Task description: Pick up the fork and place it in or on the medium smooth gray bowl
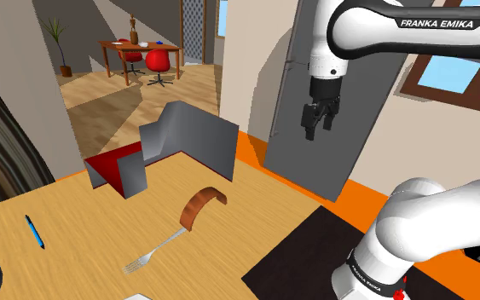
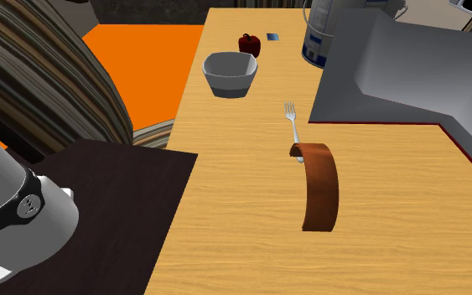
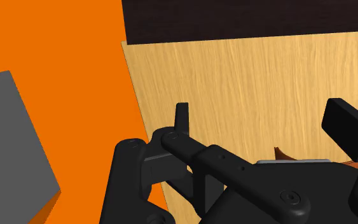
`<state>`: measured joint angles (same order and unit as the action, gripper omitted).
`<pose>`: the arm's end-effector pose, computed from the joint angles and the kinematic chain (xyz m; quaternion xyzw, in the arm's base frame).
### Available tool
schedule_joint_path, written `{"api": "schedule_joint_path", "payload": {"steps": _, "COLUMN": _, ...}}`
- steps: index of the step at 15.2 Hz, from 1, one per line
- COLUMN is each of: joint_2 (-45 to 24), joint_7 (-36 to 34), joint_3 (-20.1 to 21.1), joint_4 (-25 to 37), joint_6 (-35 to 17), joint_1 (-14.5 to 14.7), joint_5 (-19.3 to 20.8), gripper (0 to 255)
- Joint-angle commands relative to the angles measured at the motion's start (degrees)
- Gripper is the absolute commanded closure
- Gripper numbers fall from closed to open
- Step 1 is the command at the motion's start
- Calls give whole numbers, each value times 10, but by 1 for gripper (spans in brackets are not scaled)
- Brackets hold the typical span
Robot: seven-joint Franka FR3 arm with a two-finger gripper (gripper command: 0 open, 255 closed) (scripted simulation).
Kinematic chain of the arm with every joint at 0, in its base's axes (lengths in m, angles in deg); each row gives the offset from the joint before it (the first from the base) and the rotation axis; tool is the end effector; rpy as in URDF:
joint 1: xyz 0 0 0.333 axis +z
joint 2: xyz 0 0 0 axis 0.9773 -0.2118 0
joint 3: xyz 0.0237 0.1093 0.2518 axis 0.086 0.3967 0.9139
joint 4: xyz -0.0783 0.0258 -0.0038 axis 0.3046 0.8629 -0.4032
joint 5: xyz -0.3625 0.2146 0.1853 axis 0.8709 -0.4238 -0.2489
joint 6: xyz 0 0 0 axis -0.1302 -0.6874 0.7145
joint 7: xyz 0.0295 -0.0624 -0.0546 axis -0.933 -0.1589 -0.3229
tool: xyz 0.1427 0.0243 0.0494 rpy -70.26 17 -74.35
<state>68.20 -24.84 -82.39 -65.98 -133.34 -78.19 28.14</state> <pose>0.3893 -0.0105 0.4835 0.9961 -0.0147 -0.0688 0.0528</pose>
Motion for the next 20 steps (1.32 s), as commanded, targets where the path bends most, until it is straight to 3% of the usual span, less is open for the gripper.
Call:
{"api": "schedule_joint_path", "payload": {"steps": 1, "joint_2": 0, "joint_7": 0, "joint_3": 0, "joint_4": 0, "joint_6": 0, "joint_1": 0, "joint_5": 0, "gripper": 0}}
{"api": "schedule_joint_path", "payload": {"steps": 11, "joint_2": 36, "joint_7": -243, "joint_3": 133, "joint_4": -115, "joint_6": -87, "joint_1": 10, "joint_5": -135, "gripper": 0}}
{"api": "schedule_joint_path", "payload": {"steps": 20, "joint_2": -44, "joint_7": -457, "joint_3": 278, "joint_4": -139, "joint_6": -218, "joint_1": 13, "joint_5": -251, "gripper": 0}}
